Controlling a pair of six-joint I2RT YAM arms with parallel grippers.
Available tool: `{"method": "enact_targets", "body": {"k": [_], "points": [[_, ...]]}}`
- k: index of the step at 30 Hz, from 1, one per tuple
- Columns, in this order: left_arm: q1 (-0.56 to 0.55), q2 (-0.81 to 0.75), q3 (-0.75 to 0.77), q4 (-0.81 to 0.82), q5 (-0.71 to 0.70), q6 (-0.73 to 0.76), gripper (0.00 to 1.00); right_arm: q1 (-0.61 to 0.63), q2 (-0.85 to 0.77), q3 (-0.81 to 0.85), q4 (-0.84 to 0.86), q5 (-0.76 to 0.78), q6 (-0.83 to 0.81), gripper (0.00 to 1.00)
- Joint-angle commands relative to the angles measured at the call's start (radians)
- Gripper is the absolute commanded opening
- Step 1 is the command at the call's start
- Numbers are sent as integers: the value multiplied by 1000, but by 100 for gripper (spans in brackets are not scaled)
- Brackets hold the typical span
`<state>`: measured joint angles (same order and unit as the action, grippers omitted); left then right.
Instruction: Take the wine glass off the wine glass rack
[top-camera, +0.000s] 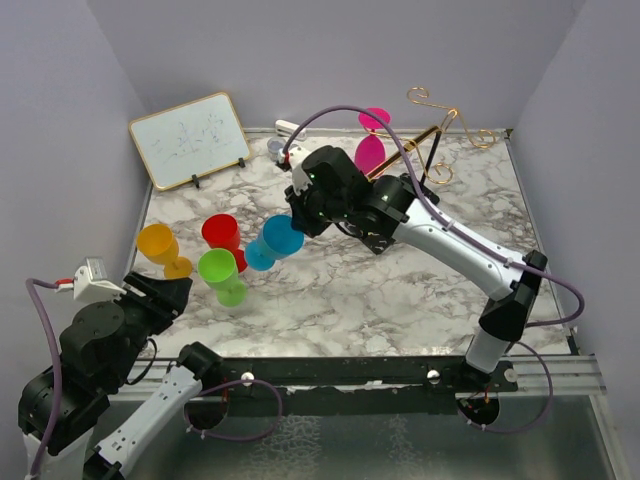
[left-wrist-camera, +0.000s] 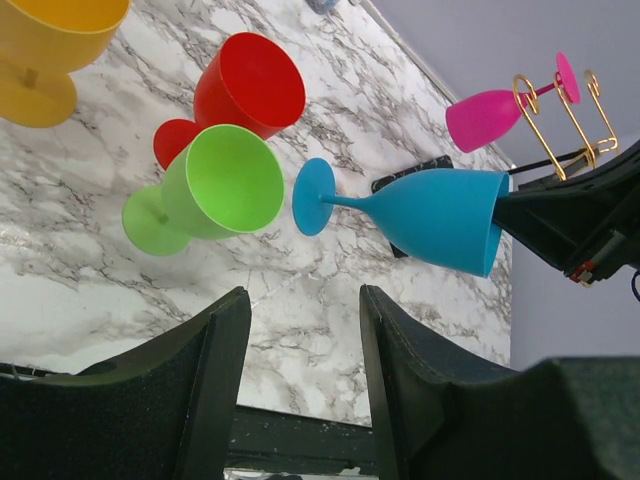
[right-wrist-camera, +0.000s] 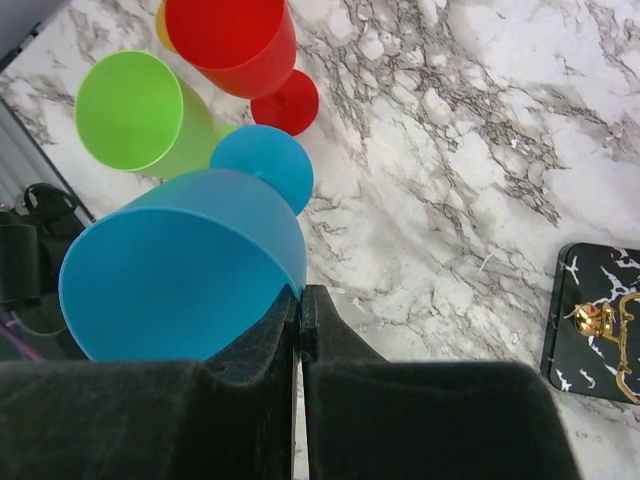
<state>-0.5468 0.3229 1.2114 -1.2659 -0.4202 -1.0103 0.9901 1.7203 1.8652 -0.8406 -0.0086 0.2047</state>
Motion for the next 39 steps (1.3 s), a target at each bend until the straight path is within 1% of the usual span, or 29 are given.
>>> {"method": "enact_targets", "body": {"k": [1,10,21,31,39], "points": [[4,12,1,-11,-31,30,50,17,76,87,-55,90,-24,1],[3,-11,-36,6,-4,24,50,42,201,136,-67,101,-24,1],[3,-34,-57,7,5,17,50,85,344,252,-107,131,-26,1],[3,-49,-74,8,14,15,50,93,410,306,-136,168,-26,1],[4,-56,-89,8,18,11,50,94,432,305,-136,150,-29,2]]}}
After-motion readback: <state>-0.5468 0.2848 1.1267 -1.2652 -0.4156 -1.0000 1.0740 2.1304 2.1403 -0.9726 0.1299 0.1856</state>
